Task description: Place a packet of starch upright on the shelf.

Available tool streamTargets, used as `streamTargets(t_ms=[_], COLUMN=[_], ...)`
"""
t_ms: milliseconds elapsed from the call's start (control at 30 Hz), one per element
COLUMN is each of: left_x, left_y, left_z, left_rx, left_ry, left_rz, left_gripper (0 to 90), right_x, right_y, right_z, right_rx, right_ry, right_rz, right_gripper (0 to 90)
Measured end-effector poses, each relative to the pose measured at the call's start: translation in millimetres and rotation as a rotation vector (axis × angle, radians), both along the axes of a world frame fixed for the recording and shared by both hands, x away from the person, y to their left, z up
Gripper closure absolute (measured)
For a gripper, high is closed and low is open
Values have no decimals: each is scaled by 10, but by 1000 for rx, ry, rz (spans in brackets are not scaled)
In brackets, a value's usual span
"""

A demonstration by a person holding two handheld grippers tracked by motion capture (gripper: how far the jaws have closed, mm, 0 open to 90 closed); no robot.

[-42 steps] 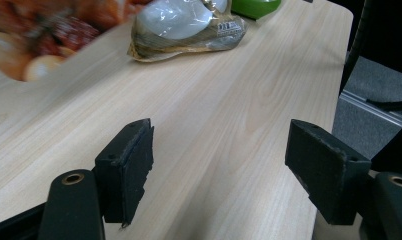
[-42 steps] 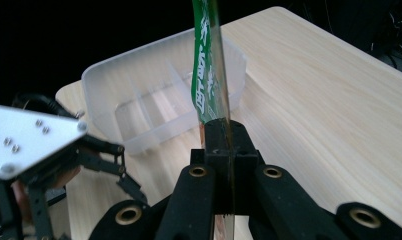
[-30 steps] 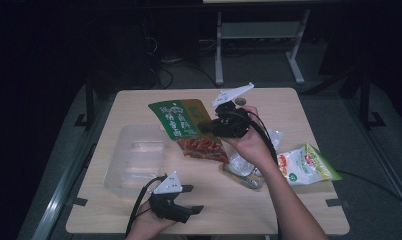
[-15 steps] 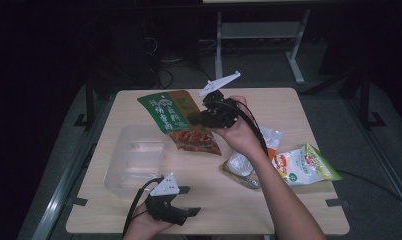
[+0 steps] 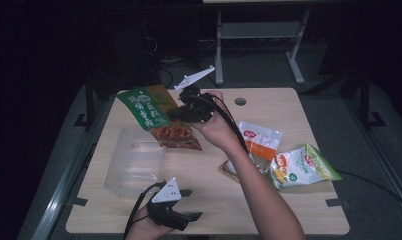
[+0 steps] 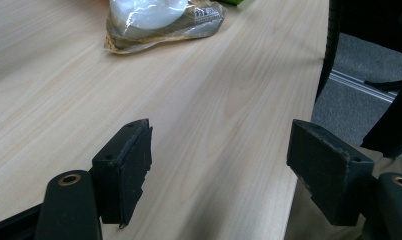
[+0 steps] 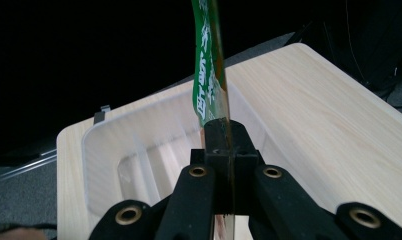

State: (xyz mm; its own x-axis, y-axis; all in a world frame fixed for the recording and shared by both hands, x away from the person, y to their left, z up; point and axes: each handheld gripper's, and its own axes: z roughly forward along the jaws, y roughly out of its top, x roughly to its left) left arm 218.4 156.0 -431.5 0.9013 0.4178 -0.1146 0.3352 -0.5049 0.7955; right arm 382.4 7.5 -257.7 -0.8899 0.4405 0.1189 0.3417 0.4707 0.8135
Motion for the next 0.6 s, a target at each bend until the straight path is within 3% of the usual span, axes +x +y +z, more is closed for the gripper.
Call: streamTargets(t_ms=[233, 433, 600], left_x=[25, 48, 39], left_y=[49, 83, 100], left_z=[-2, -3, 2], left_rx=[-19, -7, -4], left_ry=[1, -9, -15], left_rz=[15, 14, 18], left_gripper=[254, 254, 253], right_x=[128, 255, 363], right_y=[250, 481, 677], right_z=[7, -42, -148], right_rx=[11, 14, 14], right_ry=[5, 6, 41], right_rz=[3, 10, -3], right_gripper=[895, 895, 895])
